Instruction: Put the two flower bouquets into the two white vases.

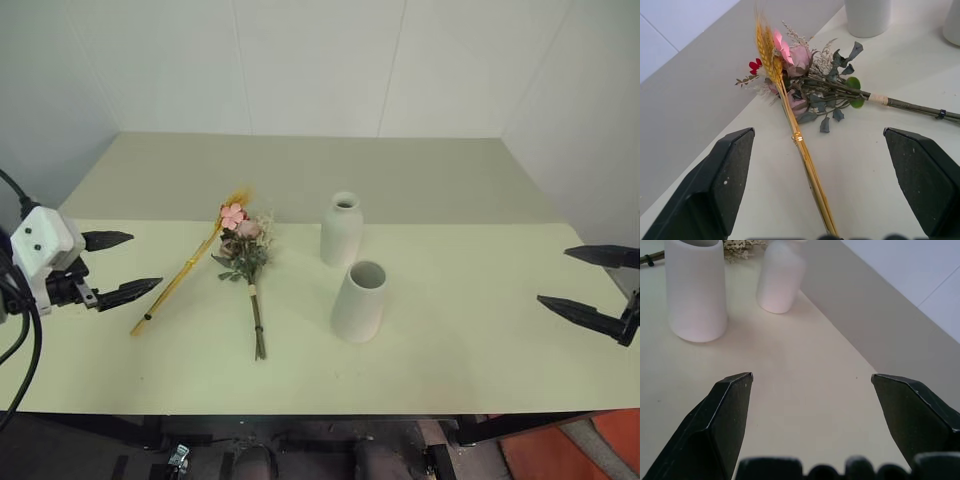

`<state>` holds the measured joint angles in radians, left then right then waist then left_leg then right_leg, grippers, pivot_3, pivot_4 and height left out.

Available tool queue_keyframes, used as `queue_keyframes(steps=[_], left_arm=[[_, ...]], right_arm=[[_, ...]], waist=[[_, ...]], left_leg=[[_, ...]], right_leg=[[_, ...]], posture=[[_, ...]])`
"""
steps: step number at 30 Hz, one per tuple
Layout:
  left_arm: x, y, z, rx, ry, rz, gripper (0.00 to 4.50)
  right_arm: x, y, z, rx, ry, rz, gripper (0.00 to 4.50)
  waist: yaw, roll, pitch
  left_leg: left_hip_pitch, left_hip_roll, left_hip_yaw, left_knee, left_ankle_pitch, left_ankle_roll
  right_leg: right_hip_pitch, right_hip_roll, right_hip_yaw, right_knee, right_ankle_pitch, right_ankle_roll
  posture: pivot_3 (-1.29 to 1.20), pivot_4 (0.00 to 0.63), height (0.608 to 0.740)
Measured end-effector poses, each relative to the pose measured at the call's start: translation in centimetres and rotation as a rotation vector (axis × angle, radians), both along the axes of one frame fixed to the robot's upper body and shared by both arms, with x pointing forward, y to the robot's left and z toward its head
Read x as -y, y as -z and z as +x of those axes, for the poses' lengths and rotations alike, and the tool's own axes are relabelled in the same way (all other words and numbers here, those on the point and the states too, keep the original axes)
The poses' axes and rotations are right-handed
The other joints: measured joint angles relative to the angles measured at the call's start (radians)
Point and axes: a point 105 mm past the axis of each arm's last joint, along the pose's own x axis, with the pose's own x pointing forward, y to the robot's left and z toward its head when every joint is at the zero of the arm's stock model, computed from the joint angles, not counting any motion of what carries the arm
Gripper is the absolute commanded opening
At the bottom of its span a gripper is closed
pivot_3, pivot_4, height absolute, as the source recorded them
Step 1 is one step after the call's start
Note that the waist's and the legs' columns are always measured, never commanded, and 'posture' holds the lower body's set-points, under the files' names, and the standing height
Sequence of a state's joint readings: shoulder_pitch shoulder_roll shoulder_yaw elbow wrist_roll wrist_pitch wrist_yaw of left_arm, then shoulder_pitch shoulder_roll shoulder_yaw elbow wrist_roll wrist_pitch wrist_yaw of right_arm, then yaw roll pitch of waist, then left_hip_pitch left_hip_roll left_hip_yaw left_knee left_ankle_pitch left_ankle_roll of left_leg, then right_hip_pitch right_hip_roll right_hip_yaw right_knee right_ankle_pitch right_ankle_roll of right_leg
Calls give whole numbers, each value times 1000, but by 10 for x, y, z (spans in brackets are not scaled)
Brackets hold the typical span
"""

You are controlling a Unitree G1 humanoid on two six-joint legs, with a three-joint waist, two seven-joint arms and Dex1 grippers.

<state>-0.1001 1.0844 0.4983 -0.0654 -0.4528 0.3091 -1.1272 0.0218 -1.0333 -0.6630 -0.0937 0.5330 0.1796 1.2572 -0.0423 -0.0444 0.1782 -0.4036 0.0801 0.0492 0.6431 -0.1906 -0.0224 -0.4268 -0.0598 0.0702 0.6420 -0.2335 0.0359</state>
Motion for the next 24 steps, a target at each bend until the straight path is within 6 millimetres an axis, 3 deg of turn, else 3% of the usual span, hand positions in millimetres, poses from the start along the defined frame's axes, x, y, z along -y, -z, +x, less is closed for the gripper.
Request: queue_keyframes(steps=[13, 15, 24], left_arm=[[0, -9, 2, 40, -12, 0, 4500], [1, -8, 12, 32, -39, 5, 4500], [21, 43, 86, -242, -181, 98, 4500]], right_arm=[[-2, 2, 1, -13, -11, 1, 4453], [-2, 2, 2, -11, -13, 2, 4453], [-9, 0, 9, -2, -42, 9, 4453]], waist=[[0, 0, 0], [2, 0, 0], [19, 0, 0]], left_leg=[[0, 0, 0, 0, 0, 0], [1, 0, 0, 0, 0, 0], [-2, -2, -2, 1, 0, 0]], right_leg=[[0, 0, 0, 0, 0, 0], [1, 0, 0, 0, 0, 0], [0, 1, 0, 0, 4, 7]], posture=[[0, 150, 740], [0, 150, 740], [0, 150, 740]])
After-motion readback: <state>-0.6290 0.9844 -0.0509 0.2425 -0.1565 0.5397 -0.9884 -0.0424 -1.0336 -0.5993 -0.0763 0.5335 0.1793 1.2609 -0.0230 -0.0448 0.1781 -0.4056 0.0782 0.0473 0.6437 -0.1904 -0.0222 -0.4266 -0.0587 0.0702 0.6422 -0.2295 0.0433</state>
